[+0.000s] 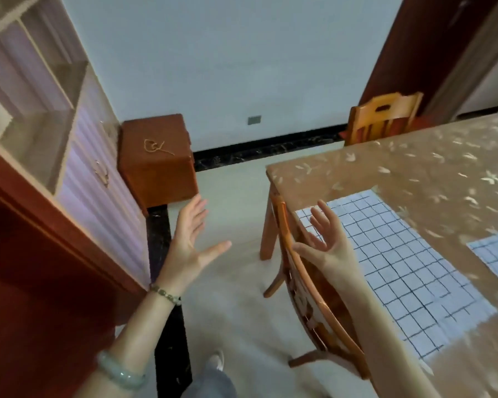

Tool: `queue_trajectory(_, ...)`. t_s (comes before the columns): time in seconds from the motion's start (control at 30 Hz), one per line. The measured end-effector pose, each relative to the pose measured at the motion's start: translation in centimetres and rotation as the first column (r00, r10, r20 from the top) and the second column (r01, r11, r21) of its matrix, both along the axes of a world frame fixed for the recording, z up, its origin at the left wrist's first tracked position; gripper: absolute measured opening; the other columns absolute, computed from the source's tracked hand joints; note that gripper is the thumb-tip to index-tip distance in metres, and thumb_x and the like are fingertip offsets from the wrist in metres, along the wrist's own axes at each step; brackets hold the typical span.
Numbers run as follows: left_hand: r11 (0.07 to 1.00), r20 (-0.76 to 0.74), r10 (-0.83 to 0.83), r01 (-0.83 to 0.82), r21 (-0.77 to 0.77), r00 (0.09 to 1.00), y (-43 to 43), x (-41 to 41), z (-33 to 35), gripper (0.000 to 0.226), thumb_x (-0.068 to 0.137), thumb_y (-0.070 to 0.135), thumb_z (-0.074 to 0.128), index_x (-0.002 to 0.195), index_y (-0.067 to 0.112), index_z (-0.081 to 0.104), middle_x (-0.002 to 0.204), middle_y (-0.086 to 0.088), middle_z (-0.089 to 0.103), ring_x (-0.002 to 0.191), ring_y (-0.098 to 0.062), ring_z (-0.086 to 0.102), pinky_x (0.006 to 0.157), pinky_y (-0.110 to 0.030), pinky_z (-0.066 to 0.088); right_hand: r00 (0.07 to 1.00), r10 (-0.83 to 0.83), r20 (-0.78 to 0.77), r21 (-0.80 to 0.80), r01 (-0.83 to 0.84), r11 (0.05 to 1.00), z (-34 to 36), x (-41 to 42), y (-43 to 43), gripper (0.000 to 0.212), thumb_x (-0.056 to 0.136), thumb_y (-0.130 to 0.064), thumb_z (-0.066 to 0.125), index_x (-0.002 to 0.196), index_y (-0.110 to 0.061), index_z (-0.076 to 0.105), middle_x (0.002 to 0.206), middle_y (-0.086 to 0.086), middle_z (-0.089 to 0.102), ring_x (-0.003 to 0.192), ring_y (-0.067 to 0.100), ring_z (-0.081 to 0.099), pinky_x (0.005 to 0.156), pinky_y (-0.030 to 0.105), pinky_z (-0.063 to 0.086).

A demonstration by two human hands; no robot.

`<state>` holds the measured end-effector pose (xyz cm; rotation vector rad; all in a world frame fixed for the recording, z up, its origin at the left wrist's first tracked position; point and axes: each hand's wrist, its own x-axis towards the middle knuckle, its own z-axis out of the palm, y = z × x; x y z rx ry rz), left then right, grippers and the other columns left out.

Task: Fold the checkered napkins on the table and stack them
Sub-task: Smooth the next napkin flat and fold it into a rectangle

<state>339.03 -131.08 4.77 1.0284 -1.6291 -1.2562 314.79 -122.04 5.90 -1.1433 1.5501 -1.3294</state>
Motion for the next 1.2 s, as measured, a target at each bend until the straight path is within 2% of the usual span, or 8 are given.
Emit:
queue_trajectory(0.13, 0.982, 0.021, -0.191, 0.191, 0.001, 0.981, -6.1, -1.8, 0.8, 0.099, 0.057, 0.044, 0.080, 0.141, 0.035, 0.028, 0.148, 0.007, 0.037, 0.135, -0.005, 0.037, 0.115, -0.034, 0.030, 0.982, -0.188, -0.006, 0.002, 0.188, 0.982, 0.1, 0.5, -1.7, 0.091, 0.073, -0.010, 0.081, 0.143, -0.038, 0.031, 0.148, -0.005, 0.037, 0.133, 0.004, 0.039, 0.113, 0.042, 0.033)
queue_trajectory(0.27, 0.916, 0.043, -0.401, 0.401, 0.011, 0.915, -10.1, -4.5, 0.8, 0.099, 0.057, 0.043, 0.080, 0.140, 0.035, 0.028, 0.147, 0.010, 0.037, 0.134, -0.002, 0.037, 0.113, -0.028, 0.031, 0.925, -0.379, 0.000, -0.012, 0.379, 0.925, 0.2, 0.9, -1.8, 0.091, 0.073, -0.013, 0.082, 0.145, -0.036, 0.030, 0.149, -0.006, 0.037, 0.136, 0.006, 0.036, 0.112, 0.038, 0.034)
queue_trajectory(0.43, 0.812, 0.045, -0.584, 0.584, 0.029, 0.810, -12.2, -9.2, -0.1, 0.100, 0.065, 0.021, 0.086, 0.145, 0.030, 0.026, 0.145, 0.016, 0.037, 0.131, 0.006, 0.038, 0.111, -0.022, 0.032, 0.821, -0.570, -0.013, 0.026, 0.570, 0.821, 0.5, 0.4, -0.1, 0.098, 0.062, -0.031, 0.080, 0.145, -0.033, 0.029, 0.149, -0.007, 0.036, 0.135, 0.006, 0.037, 0.110, 0.032, 0.035)
queue_trajectory(0.53, 0.734, 0.039, -0.679, 0.678, 0.035, 0.733, -12.4, -12.6, -0.5, 0.098, 0.067, 0.016, 0.084, 0.146, 0.028, 0.027, 0.145, 0.017, 0.037, 0.131, 0.005, 0.038, 0.111, -0.021, 0.032, 0.753, -0.657, -0.026, 0.032, 0.658, 0.753, 0.4, -0.7, 0.9, 0.095, 0.066, -0.023, 0.081, 0.145, -0.031, 0.029, 0.149, -0.006, 0.036, 0.135, 0.006, 0.037, 0.108, 0.029, 0.035)
queue_trajectory(0.63, 0.674, 0.012, -0.738, 0.737, 0.050, 0.674, -12.3, -16.0, -1.0, 0.097, 0.068, 0.014, 0.084, 0.145, 0.029, 0.028, 0.147, 0.012, 0.037, 0.133, 0.001, 0.038, 0.113, -0.025, 0.032, 0.705, -0.708, -0.029, 0.037, 0.709, 0.704, 0.0, -2.0, 1.7, 0.088, 0.072, -0.011, 0.080, 0.141, -0.035, 0.031, 0.148, -0.008, 0.037, 0.135, 0.005, 0.036, 0.109, 0.030, 0.035)
queue_trajectory(0.83, 0.569, 0.031, -0.822, 0.819, 0.066, 0.569, -12.2, -22.6, -1.8, 0.095, 0.065, 0.022, 0.082, 0.143, 0.033, 0.029, 0.145, 0.016, 0.038, 0.133, 0.000, 0.038, 0.114, -0.031, 0.030, 0.594, -0.804, -0.030, 0.052, 0.804, 0.592, -1.0, -5.9, 3.4, 0.082, 0.074, -0.011, 0.079, 0.139, -0.037, 0.035, 0.144, -0.014, 0.040, 0.132, -0.002, 0.037, 0.108, 0.023, 0.035)
queue_trajectory(0.93, 0.543, 0.060, -0.840, 0.836, 0.079, 0.540, -12.8, -26.2, -1.9, 0.097, 0.066, 0.023, 0.085, 0.145, 0.030, 0.029, 0.144, 0.016, 0.038, 0.133, 0.001, 0.038, 0.114, -0.030, 0.030, 0.552, -0.834, -0.020, 0.065, 0.833, 0.550, -1.7, -8.5, 4.0, 0.079, 0.075, -0.009, 0.079, 0.134, -0.041, 0.037, 0.142, -0.014, 0.041, 0.132, -0.001, 0.037, 0.109, 0.025, 0.035)
queue_trajectory(1.2, 0.524, 0.119, -0.851, 0.839, 0.146, 0.511, -14.5, -33.8, -3.0, 0.093, 0.064, 0.023, 0.079, 0.143, 0.030, 0.029, 0.147, 0.009, 0.036, 0.133, 0.002, 0.036, 0.111, -0.022, 0.030, 0.535, -0.844, -0.043, 0.143, 0.839, 0.525, -3.5, -15.0, 4.3, 0.078, 0.075, -0.015, 0.080, 0.134, -0.045, 0.039, 0.141, -0.016, 0.042, 0.132, 0.001, 0.038, 0.107, 0.024, 0.036)
